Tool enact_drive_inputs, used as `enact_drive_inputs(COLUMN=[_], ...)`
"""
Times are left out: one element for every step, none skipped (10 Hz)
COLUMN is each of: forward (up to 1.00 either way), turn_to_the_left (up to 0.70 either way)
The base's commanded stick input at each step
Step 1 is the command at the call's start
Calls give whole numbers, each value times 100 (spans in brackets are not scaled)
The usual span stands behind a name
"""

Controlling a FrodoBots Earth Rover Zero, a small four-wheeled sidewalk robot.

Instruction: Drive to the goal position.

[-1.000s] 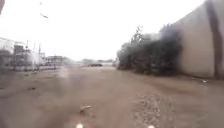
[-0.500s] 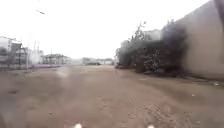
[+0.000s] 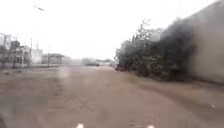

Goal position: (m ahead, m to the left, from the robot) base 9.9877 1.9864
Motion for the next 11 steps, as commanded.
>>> enact_drive_inputs(forward=[100,100,100,100,100,100,100,100,100,100,100], turn_to_the_left=[2,2,2,2,2,2,2,2,2,2,2])
